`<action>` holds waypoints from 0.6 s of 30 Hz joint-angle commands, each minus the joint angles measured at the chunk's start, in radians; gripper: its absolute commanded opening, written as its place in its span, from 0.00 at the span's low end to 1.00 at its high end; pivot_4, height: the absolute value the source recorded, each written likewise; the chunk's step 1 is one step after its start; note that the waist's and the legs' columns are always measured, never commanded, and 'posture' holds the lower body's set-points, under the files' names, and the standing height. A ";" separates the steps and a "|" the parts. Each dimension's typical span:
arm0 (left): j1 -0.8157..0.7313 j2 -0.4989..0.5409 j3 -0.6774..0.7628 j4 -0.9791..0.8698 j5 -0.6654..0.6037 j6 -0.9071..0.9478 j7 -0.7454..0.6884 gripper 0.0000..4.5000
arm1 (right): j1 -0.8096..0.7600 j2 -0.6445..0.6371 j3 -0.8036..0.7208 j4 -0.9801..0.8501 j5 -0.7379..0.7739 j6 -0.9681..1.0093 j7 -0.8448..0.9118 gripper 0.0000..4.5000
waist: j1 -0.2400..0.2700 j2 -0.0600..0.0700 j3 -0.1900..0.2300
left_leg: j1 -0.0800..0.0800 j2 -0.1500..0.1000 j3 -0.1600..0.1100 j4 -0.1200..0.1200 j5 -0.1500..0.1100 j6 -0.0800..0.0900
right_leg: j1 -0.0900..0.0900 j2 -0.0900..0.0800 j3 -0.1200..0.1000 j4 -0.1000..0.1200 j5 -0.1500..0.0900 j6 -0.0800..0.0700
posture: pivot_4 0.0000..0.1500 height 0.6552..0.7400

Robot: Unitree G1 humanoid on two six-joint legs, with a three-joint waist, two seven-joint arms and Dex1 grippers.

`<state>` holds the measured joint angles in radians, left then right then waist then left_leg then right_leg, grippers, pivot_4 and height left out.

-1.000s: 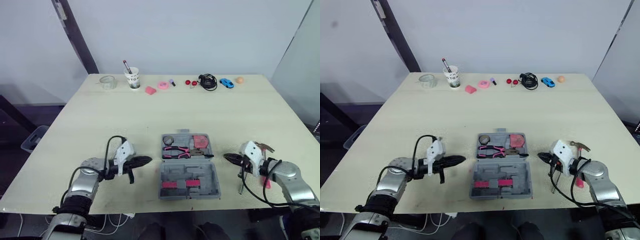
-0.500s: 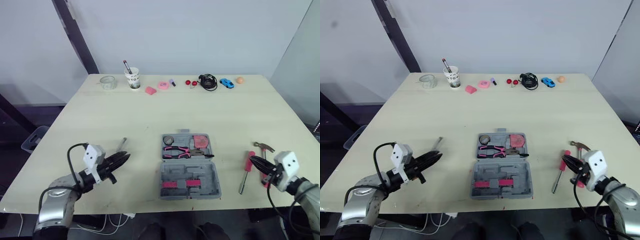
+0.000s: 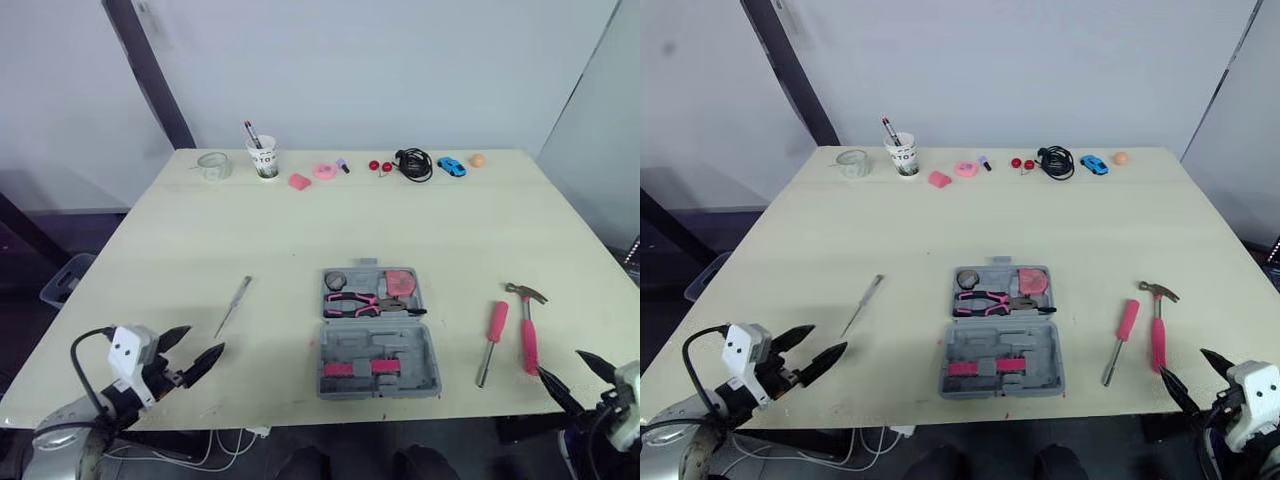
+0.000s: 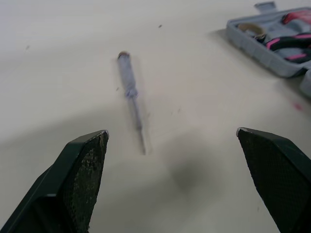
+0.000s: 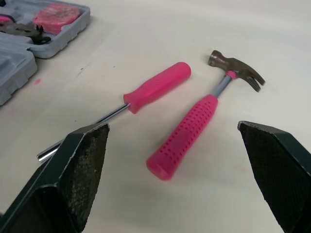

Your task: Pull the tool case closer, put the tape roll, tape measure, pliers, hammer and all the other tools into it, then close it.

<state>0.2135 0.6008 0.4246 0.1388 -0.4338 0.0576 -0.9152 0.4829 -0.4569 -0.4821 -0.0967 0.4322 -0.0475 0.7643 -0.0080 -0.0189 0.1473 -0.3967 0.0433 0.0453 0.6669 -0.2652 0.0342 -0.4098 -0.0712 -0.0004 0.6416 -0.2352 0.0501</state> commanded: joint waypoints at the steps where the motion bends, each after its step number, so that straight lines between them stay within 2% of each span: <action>1: 0.032 0.009 0.043 0.001 -0.016 -0.026 -0.007 1.00 | 0.052 0.015 -0.047 -0.006 0.033 -0.049 0.023 0.99 | 0.000 0.000 0.000 | 0.000 0.000 0.000 0.000 0.000 0.000 | 0.000 0.000 0.000 0.000 0.000 0.000 | 1.00 1.00; 11: 0.085 -0.005 0.063 -0.003 -0.026 -0.038 -0.008 1.00 | 0.127 0.025 -0.084 -0.017 0.067 -0.060 0.035 0.99 | 0.000 0.000 0.000 | 0.000 0.001 0.000 -0.001 -0.003 -0.004 | -0.001 -0.008 -0.001 -0.001 0.000 0.000 | 1.00 1.00; 18: 0.056 -0.002 0.034 -0.029 -0.014 -0.006 0.013 1.00 | 0.081 -0.004 -0.060 -0.191 0.066 0.004 -0.031 0.99 | -0.002 0.001 0.000 | -0.001 0.001 0.000 -0.001 -0.003 -0.005 | -0.001 -0.009 -0.003 -0.001 0.000 0.000 | 1.00 1.00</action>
<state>0.2835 0.5940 0.4595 0.1400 -0.4420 0.0473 -0.9178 0.5817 -0.4321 -0.5294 -0.2112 0.4837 -0.0659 0.7561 -0.0102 -0.0178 0.1476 -0.3972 0.0444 0.0454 0.6656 -0.2680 0.0294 -0.4111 -0.0805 -0.0039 0.6408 -0.2353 0.0500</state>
